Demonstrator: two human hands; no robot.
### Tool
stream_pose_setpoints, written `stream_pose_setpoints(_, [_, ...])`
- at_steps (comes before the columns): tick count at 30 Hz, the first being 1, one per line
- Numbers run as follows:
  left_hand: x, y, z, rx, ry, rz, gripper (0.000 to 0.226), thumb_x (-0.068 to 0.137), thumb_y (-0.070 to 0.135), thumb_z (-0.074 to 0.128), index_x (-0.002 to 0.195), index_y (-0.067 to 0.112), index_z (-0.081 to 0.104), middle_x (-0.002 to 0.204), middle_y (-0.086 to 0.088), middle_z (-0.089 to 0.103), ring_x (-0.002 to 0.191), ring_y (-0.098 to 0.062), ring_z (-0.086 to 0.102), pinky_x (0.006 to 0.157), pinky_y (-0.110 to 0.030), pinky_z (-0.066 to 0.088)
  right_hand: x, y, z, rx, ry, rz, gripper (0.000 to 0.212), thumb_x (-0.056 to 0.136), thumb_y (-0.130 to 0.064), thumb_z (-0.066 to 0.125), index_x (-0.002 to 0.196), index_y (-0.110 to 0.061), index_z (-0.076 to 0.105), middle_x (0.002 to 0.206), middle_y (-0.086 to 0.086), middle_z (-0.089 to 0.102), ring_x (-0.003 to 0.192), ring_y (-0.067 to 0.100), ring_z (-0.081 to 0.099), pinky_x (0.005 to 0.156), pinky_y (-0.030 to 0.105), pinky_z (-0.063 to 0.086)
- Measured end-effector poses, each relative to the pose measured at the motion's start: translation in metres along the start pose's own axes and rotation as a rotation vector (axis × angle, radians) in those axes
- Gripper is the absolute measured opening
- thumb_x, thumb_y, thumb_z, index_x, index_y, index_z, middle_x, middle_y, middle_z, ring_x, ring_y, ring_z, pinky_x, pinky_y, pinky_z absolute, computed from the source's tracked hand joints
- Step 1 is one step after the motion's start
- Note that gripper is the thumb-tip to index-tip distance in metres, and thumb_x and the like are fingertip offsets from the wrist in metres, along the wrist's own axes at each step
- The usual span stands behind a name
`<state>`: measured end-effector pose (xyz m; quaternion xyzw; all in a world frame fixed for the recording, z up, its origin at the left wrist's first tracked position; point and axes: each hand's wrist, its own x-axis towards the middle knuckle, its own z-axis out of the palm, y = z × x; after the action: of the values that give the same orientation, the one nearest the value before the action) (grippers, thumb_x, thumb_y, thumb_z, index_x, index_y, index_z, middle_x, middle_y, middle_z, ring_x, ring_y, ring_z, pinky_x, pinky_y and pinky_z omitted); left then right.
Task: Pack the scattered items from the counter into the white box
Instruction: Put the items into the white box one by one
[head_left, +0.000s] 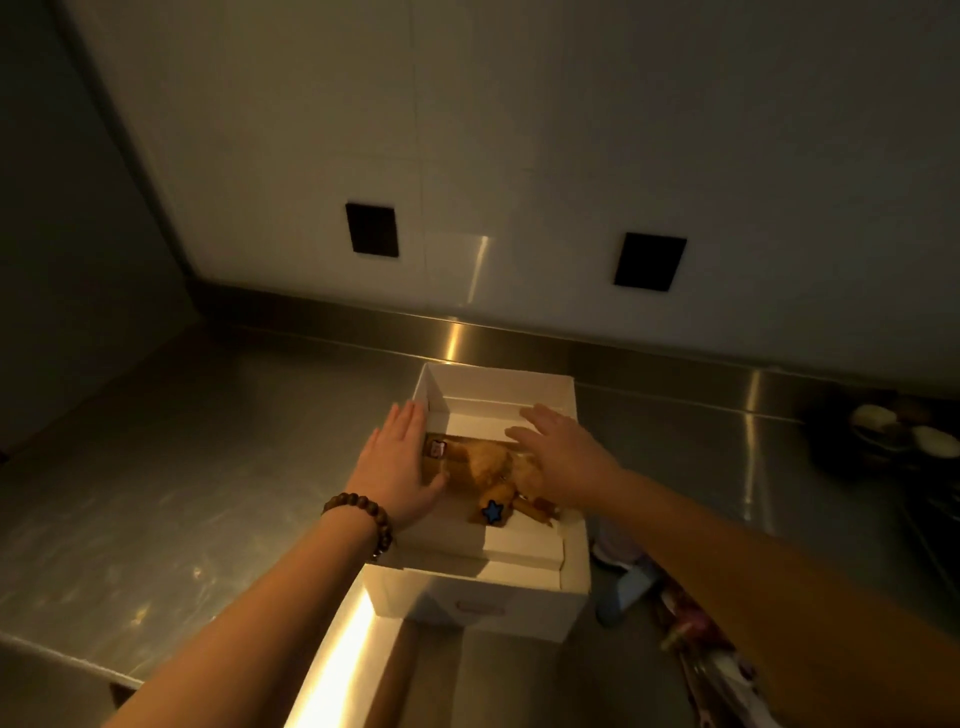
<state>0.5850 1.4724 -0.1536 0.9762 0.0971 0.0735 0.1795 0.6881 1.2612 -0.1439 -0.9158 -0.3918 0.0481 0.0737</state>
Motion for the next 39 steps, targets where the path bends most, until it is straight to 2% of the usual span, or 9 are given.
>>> stream_pose_setpoints(4, [0.003, 0.056, 0.000, -0.134, -0.020, 0.079, 0.088, 0.082, 0.046, 0.060, 0.147, 0.023, 0.005, 0.155, 0.001, 0.009, 0.141, -0.018, 0.013, 0.114, -0.039, 0.015, -0.039, 0.031, -0.026, 0.070, 0.006, 0.048, 0.061, 0.088, -0.035, 0.059, 0.143, -0.021, 0.035, 0.156, 0.008, 0.020, 0.143, 0.025, 0.015, 0.116, 0.039, 0.020])
stream_pose_setpoints(7, [0.004, 0.110, 0.009, -0.121, -0.010, 0.141, 0.083, 0.085, 0.042, 0.058, 0.147, 0.022, 0.007, 0.155, 0.001, 0.009, 0.141, -0.017, 0.009, 0.108, -0.030, 0.008, -0.075, 0.060, -0.044, 0.161, 0.009, 0.148, 0.062, 0.088, -0.033, 0.061, 0.143, -0.019, 0.036, 0.155, 0.009, 0.021, 0.141, 0.025, 0.023, 0.113, 0.033, 0.022])
stream_pose_setpoints(15, [-0.025, 0.236, 0.055, -0.223, -0.108, 0.277, 0.079, 0.086, 0.038, 0.058, 0.147, 0.017, 0.013, 0.154, -0.004, 0.015, 0.141, -0.018, 0.011, 0.110, -0.028, 0.013, -0.194, 0.159, -0.065, 0.180, 0.017, 0.336, 0.056, 0.087, -0.027, 0.064, 0.138, -0.012, 0.042, 0.145, 0.012, 0.037, 0.135, 0.024, 0.032, 0.102, 0.021, 0.022])
stream_pose_setpoints(18, [-0.043, 0.276, 0.081, -0.256, -0.195, 0.267, 0.076, 0.086, 0.039, 0.057, 0.146, 0.018, 0.016, 0.154, -0.005, 0.018, 0.141, -0.018, 0.013, 0.113, -0.031, 0.015, -0.240, 0.191, -0.058, 0.215, 0.003, 0.423, 0.056, 0.087, -0.030, 0.063, 0.138, -0.018, 0.042, 0.144, 0.009, 0.038, 0.132, 0.023, 0.036, 0.104, 0.028, 0.029])
stream_pose_setpoints(22, [-0.069, 0.315, 0.118, -0.262, -0.233, 0.223, 0.072, 0.085, 0.048, 0.054, 0.144, 0.019, 0.024, 0.148, -0.003, 0.030, 0.133, -0.020, 0.032, 0.109, -0.033, 0.025, -0.293, 0.227, -0.041, 0.284, -0.037, 0.470, 0.055, 0.088, -0.032, 0.062, 0.137, -0.020, 0.042, 0.146, 0.009, 0.037, 0.133, 0.024, 0.036, 0.107, 0.032, 0.030])
stream_pose_setpoints(26, [-0.085, 0.333, 0.145, -0.232, -0.291, 0.206, 0.067, 0.084, 0.042, 0.058, 0.141, 0.021, 0.030, 0.143, -0.004, 0.038, 0.131, -0.023, 0.035, 0.108, -0.035, 0.030, -0.330, 0.241, -0.015, 0.362, -0.101, 0.550, 0.067, 0.084, -0.039, 0.065, 0.141, -0.020, 0.037, 0.149, 0.009, 0.032, 0.134, 0.025, 0.035, 0.108, 0.035, 0.032])
stream_pose_setpoints(29, [-0.095, 0.334, 0.160, -0.249, -0.289, 0.172, 0.066, 0.078, 0.036, 0.065, 0.136, 0.028, 0.035, 0.136, 0.000, 0.047, 0.125, -0.020, 0.043, 0.104, -0.035, 0.036, -0.348, 0.236, 0.012, 0.412, -0.149, 0.615, 0.079, 0.074, -0.042, 0.073, 0.140, -0.019, 0.036, 0.142, 0.006, 0.041, 0.124, 0.024, 0.046, 0.096, 0.035, 0.041])
stream_pose_setpoints(33, [-0.105, 0.330, 0.178, -0.159, -0.332, 0.064, 0.077, 0.074, 0.036, 0.071, 0.139, 0.028, 0.031, 0.130, 0.000, 0.049, 0.118, -0.019, 0.047, 0.097, -0.030, 0.038, -0.360, 0.229, 0.039, 0.514, -0.126, 0.565, 0.053, 0.068, -0.036, 0.078, 0.111, -0.028, 0.047, 0.107, -0.004, 0.062, 0.090, 0.008, 0.061, 0.079, 0.029, 0.055])
stream_pose_setpoints(39, [-0.106, 0.330, 0.187, -0.143, -0.247, 0.005, 0.052, 0.079, 0.031, 0.066, 0.127, 0.027, 0.046, 0.116, 0.002, 0.058, 0.109, -0.017, 0.053, 0.095, -0.037, 0.046, -0.355, 0.235, 0.043, 0.640, -0.149, 0.670, 0.034, 0.072, -0.027, 0.078, 0.089, -0.026, 0.048, 0.088, -0.009, 0.056, 0.074, 0.002, 0.055, 0.057, 0.014, 0.043])
